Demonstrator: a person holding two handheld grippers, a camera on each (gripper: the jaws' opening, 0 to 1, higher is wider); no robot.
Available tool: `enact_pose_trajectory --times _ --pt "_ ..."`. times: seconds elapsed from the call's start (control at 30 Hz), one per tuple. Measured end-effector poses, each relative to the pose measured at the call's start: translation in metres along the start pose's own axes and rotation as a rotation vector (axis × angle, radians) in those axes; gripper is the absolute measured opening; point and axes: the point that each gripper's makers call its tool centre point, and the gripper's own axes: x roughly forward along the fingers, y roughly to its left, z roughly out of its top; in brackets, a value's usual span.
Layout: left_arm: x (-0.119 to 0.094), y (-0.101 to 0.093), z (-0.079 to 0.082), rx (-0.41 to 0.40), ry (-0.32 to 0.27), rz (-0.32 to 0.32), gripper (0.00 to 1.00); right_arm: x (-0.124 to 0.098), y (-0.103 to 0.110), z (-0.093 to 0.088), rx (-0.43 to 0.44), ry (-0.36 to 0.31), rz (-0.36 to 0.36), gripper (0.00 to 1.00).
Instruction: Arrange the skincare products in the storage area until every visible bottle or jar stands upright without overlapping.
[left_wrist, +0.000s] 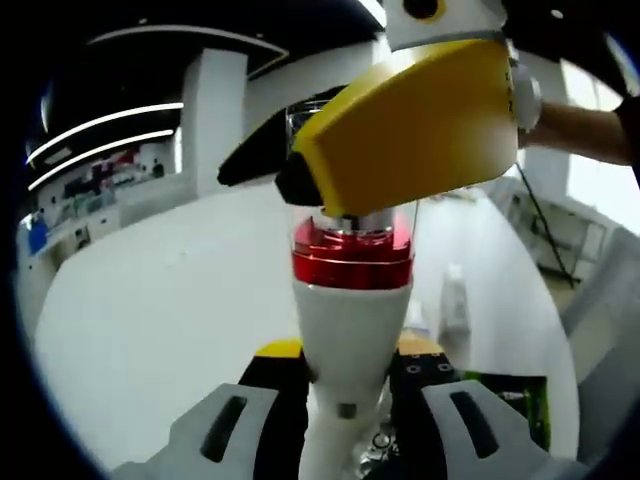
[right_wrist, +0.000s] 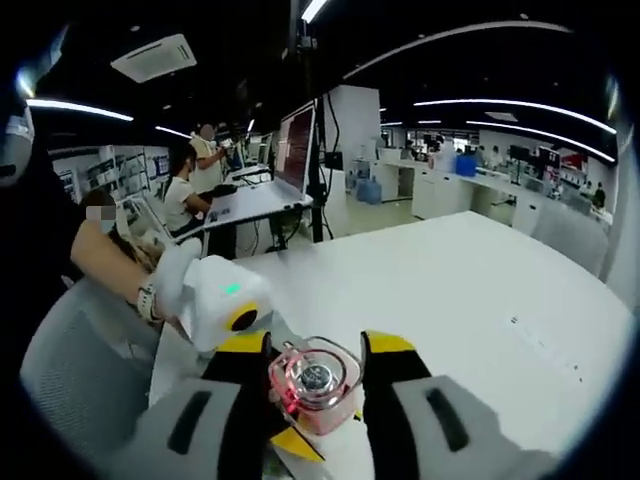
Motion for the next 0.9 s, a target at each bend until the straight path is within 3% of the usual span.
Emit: enact_pose_trajectory --times 0.3,0.67,0.9 --pt "-0.005 0.005 0.003 0.060 0.030 0.061 0.27 -0.001 0.004 0.007 -0.049 -0.014 -0.009 0.34" --pt "-0.033 -0.004 0.048 0.121 -0.045 0.070 0.27 -0.027 0.018 0.054 -0.033 -0.109 -0.042 0.34" --pt "-0.040 -0.020 0.065 0.125 -0.071 0.045 0.28 -0.044 0.027 0.068 -0.019 -0.104 -0.081 0.34"
